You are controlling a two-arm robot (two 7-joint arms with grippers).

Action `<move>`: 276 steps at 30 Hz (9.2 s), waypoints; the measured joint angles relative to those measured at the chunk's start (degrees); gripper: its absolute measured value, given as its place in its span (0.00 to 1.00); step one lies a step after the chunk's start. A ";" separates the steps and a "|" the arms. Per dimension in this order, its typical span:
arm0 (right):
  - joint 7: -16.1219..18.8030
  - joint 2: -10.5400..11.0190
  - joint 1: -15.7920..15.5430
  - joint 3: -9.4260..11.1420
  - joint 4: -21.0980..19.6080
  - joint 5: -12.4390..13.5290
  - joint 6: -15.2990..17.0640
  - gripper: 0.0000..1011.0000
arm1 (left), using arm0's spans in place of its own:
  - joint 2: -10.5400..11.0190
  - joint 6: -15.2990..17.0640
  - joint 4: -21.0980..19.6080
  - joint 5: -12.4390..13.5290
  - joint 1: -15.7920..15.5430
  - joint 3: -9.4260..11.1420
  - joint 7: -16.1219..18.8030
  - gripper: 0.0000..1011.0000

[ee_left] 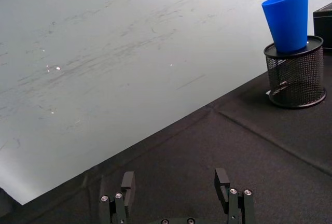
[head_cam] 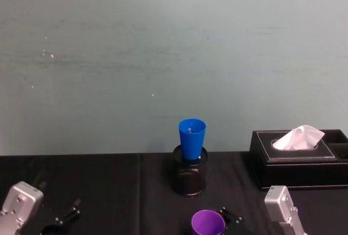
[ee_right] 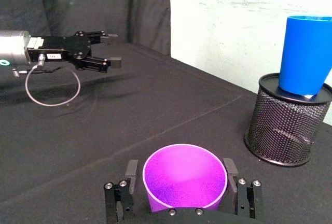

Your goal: Pick up one cup with a gripper and tap it against the other cup.

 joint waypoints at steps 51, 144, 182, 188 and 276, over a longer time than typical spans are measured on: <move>-0.20 0.57 -0.10 0.27 -2.04 0.37 1.82 0.71 | 0.00 0.00 0.00 0.00 0.00 0.00 0.00 0.99; -1.84 6.11 4.85 -0.30 -14.62 5.18 15.71 0.71 | 0.00 0.00 0.00 0.00 0.00 0.00 0.00 0.99; -2.37 3.39 9.55 -1.66 -8.29 5.13 14.71 0.71 | 0.00 0.00 0.00 0.00 0.00 0.00 0.00 0.99; -2.39 1.12 12.38 -1.84 -3.57 4.82 13.57 0.71 | 0.00 0.00 0.00 0.00 0.00 0.00 0.00 0.99; 5.05 -12.67 30.38 0.15 29.59 -0.53 4.86 0.71 | 0.00 0.00 0.00 0.00 0.00 0.00 0.00 0.99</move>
